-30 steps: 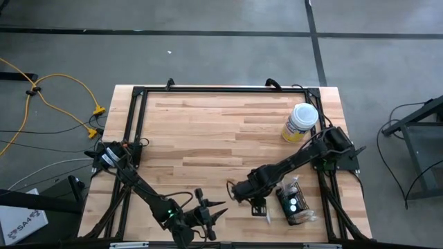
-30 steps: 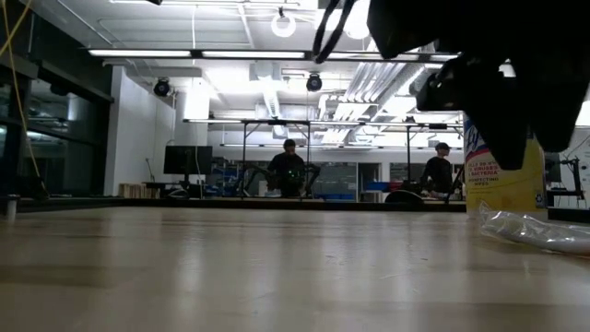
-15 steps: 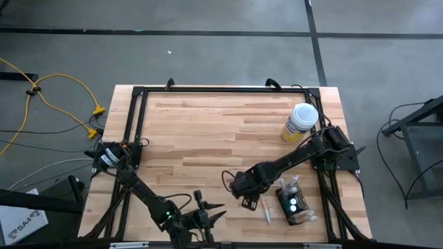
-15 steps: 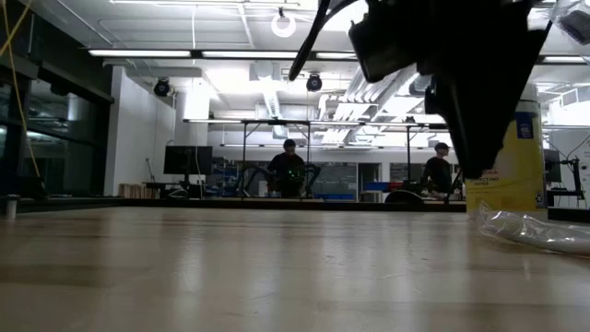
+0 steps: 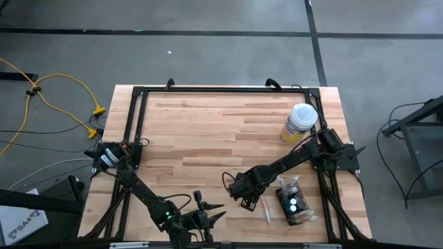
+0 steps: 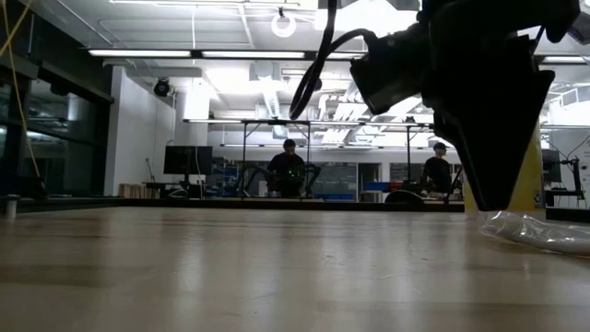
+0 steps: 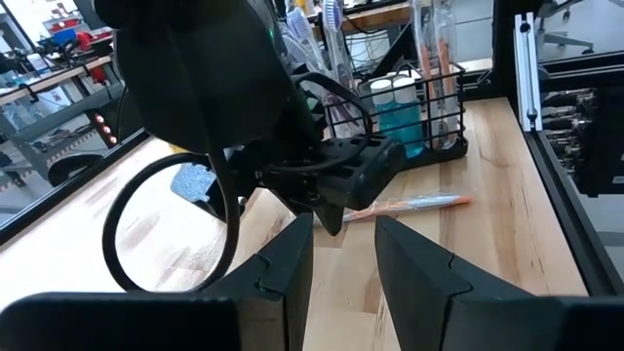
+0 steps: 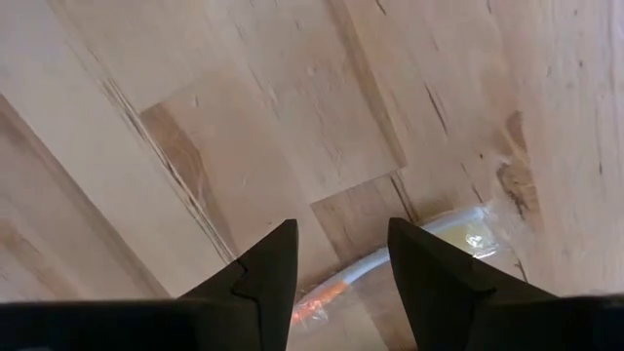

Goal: Pick & Place toothbrushing station
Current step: Put the orange toothbrush into the mesh organizer

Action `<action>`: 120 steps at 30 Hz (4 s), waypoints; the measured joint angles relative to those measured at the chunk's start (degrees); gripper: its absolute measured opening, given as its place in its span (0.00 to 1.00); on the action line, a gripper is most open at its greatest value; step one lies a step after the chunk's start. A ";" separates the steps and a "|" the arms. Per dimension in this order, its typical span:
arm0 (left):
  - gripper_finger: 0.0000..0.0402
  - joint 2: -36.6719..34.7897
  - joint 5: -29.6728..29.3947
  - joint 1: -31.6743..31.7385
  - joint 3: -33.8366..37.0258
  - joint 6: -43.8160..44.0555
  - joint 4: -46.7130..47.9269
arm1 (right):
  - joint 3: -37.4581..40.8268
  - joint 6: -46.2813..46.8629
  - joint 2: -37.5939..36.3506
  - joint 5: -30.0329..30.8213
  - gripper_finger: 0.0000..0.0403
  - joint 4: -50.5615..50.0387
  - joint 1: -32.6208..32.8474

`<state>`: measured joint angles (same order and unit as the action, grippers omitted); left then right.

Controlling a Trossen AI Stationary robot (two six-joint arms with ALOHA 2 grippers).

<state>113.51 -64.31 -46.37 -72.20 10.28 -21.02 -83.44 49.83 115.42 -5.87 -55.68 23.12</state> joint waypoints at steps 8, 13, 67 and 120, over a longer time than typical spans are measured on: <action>0.27 0.00 0.00 0.00 0.02 -0.02 -0.02 | 0.00 -0.44 0.00 2.88 0.38 -5.91 -2.17; 0.27 0.00 0.00 0.00 0.02 -0.02 -0.02 | 0.00 -1.56 0.00 3.00 0.38 -6.53 -3.66; 0.27 0.02 -0.04 -1.95 0.02 0.44 -1.33 | 11.32 7.20 -6.23 2.91 0.38 1.09 -5.23; 0.27 0.03 0.11 -1.92 0.02 0.42 -1.84 | 12.07 -7.36 -17.22 11.52 0.00 17.31 -4.07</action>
<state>113.55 -64.20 -48.29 -72.18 10.70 -22.85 -71.37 42.47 98.20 5.65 -38.37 19.05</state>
